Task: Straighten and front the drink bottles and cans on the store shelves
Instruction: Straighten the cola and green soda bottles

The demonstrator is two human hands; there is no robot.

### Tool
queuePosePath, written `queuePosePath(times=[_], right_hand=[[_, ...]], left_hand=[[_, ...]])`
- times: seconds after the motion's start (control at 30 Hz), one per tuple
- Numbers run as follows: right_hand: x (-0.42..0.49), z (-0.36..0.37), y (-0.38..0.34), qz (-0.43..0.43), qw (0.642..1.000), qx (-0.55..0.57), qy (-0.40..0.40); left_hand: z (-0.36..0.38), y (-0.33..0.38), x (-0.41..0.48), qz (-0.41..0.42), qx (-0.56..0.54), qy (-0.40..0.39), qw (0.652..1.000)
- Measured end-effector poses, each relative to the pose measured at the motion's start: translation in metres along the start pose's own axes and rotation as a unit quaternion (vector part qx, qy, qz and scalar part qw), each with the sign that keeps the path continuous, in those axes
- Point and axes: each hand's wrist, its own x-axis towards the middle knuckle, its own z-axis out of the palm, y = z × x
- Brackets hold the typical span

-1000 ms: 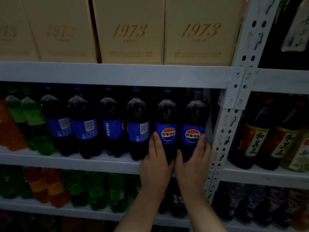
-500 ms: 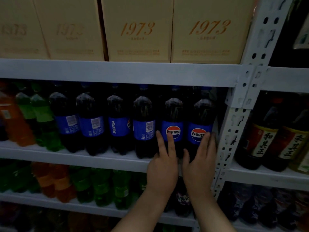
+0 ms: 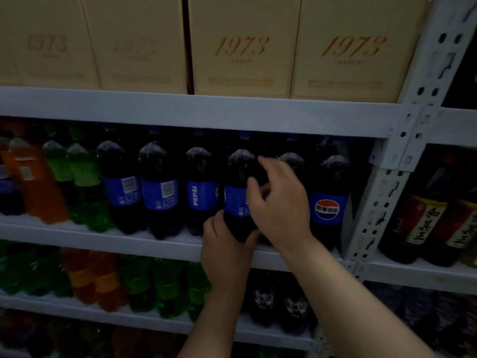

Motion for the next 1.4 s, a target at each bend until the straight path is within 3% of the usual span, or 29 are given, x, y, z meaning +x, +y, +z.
queuePosePath(times=[0.17,0.27,0.37,0.53,0.7,0.8,0.93,1.17,1.3,1.4], right_hand=[[0.038,0.019,-0.017,0.051,0.973,-0.211,-0.074],[0.048,0.024,-0.022,0.078,0.963,-0.248,-0.076],[0.056,0.021,-0.019,0.137,0.969,-0.176,-0.105],[0.066,0.009,-0.015,0.165,0.970,-0.061,-0.169],[0.071,0.000,-0.018,0.237,0.937,0.063,-0.249],[0.067,0.007,-0.021,0.217,0.956,0.057,-0.191],[0.064,0.015,-0.020,0.151,0.982,-0.038,-0.103],[0.075,0.006,-0.010,0.200,0.956,0.062,-0.206],[0.065,0.007,-0.010,0.177,0.965,0.044,-0.188],[0.038,0.007,-0.015,0.086,0.994,0.034,-0.066]], left_hand=[[0.009,-0.001,-0.012,0.011,0.000,0.009,1.000],[0.011,0.006,-0.029,0.072,0.000,-0.007,0.997],[0.010,0.002,-0.042,0.122,-0.040,-0.038,0.991],[-0.008,-0.021,-0.010,0.053,-0.085,-0.043,0.994],[-0.010,-0.016,-0.005,0.044,-0.094,-0.098,0.990],[-0.008,-0.014,-0.014,0.045,-0.100,-0.093,0.990],[-0.006,-0.007,-0.023,0.035,-0.098,-0.087,0.991],[-0.007,-0.002,-0.040,0.054,-0.090,-0.075,0.992],[-0.024,-0.020,-0.003,0.015,-0.087,0.067,0.994],[-0.032,-0.022,0.030,0.010,-0.049,0.134,0.990]])
